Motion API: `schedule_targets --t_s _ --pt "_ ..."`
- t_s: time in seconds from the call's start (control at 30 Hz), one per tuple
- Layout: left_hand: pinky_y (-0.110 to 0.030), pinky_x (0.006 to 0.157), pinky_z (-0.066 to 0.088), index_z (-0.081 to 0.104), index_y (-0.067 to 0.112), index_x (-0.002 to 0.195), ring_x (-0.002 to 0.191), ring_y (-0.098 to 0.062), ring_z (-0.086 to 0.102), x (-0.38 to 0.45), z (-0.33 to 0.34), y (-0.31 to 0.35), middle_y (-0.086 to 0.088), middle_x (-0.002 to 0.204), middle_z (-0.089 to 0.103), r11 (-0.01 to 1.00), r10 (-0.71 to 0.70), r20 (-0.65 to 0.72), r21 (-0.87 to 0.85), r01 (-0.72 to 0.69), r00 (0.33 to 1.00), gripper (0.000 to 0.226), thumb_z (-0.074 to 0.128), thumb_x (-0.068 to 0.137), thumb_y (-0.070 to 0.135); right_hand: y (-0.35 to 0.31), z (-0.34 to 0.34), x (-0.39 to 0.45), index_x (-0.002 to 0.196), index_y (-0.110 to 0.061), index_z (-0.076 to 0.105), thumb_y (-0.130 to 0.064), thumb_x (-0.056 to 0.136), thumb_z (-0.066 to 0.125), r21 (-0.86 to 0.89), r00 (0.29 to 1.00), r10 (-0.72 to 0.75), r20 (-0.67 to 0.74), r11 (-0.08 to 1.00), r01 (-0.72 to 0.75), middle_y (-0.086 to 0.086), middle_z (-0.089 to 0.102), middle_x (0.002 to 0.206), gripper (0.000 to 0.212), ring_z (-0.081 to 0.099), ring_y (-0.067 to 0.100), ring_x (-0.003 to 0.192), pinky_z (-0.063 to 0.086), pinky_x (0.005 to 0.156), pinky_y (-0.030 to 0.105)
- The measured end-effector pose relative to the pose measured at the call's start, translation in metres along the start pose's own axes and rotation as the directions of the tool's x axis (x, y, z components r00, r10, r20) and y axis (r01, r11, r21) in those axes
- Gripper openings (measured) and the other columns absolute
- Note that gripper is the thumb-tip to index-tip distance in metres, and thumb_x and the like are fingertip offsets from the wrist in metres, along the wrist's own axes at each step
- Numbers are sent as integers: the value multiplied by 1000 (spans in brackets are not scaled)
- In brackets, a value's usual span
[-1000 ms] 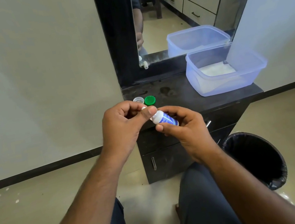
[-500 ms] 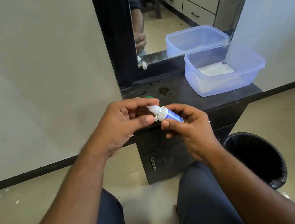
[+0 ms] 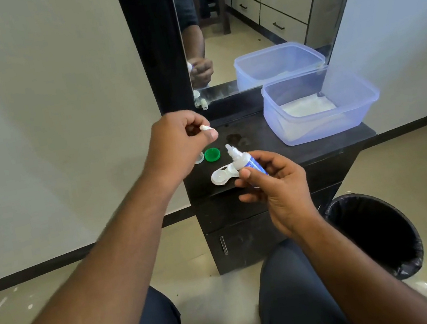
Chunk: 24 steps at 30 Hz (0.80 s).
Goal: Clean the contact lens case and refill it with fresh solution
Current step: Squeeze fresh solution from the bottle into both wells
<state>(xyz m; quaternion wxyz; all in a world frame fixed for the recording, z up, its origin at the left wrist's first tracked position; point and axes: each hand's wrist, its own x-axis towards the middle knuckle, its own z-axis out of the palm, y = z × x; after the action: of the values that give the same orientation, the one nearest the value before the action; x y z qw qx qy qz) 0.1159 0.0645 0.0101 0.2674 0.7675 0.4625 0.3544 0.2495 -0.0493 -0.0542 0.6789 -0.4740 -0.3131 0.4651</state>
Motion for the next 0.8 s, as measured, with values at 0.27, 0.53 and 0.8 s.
schedule_targets --t_s 0.27,0.53,0.8 --pt "-39 82 56 74 24 98 88 -20 66 50 39 -25 -1 97 71 933 -94 206 359 15 974 22 76 77 20 -11 -7 15 107 -17 65 -10 69 77 139 996 -34 -87 989 46 6 70 97 40 65 16 70 55 55 27" --pt "-38 83 30 70 28 94 96 -18 59 57 61 -8 8 94 68 834 -75 250 546 -76 965 15 74 79 30 -11 -18 23 99 -15 66 -9 63 78 120 992 -35 -119 991 50 0 67 89 38 62 15 73 54 57 24" --pt "-39 89 51 64 20 116 86 -10 61 9 11 -19 5 98 67 997 -16 -165 75 28 986 25 59 92 19 -15 -20 37 95 -21 64 10 74 71 44 1000 -8 20 999 7 11 64 95 38 63 15 76 50 57 20"
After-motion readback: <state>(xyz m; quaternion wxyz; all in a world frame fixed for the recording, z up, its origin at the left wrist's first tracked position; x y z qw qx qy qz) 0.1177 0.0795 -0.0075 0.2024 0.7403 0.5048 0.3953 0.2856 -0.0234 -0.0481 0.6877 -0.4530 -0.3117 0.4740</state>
